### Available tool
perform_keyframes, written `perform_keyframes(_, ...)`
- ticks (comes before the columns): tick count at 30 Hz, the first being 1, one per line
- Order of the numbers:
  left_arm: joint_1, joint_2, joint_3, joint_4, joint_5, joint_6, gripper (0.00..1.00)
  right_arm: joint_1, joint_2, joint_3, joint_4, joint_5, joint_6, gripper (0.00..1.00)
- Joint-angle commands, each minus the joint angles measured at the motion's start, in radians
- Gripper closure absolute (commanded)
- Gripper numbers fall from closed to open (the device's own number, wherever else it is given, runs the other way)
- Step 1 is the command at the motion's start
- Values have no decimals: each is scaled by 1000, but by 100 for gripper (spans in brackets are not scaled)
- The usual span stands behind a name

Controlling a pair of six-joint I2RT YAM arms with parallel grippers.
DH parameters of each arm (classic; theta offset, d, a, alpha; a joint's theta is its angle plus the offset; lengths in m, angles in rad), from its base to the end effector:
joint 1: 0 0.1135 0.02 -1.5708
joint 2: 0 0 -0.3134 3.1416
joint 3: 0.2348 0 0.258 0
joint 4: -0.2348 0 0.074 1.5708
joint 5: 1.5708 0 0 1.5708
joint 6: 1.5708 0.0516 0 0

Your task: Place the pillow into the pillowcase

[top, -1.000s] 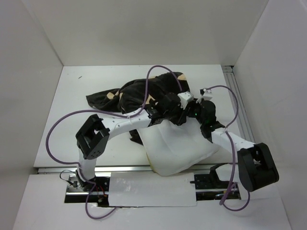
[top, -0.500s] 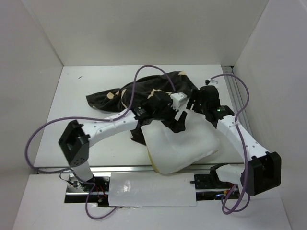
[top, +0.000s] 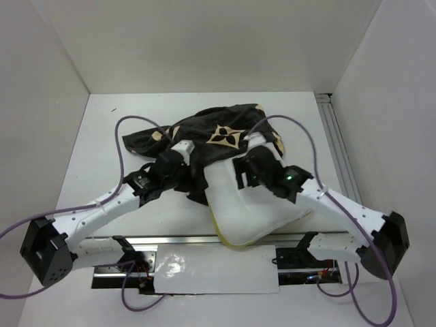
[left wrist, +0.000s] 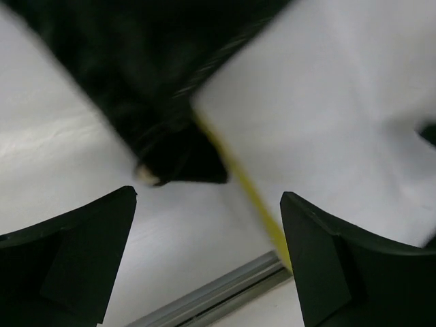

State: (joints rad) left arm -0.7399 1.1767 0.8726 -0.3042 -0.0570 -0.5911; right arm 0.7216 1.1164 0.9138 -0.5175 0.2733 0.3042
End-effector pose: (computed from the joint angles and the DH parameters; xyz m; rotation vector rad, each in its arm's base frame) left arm 0.1940 -0.1732 0.3133 0.1346 2.2593 -0.6789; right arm 0.1843 0.1436 0.3218 -0.3312 2.2450 0.2321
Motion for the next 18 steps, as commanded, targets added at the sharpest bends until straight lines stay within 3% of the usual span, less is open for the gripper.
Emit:
perform_keyframes(1, 97, -66, -127, -41, -38, -128, 0, 203, 97, 46, 34, 158, -48, 17)
perform_keyframes(2, 111, -84, -151, -41, -38, -128, 0, 304, 118, 56, 49, 171, -48, 15)
perform_keyframes(6, 134, -147, -241, 17, -47, -144, 0, 456, 248, 76, 105, 213, -39, 11)
perform_keyframes(17, 162, -68, -319, 229, 94, -98, 1, 440, 390, 45, 102, 311, 119, 11)
perform_keyframes(18, 162, -49, -319, 252, 108, -98, 1, 424, 390, 36, 102, 291, 119, 19)
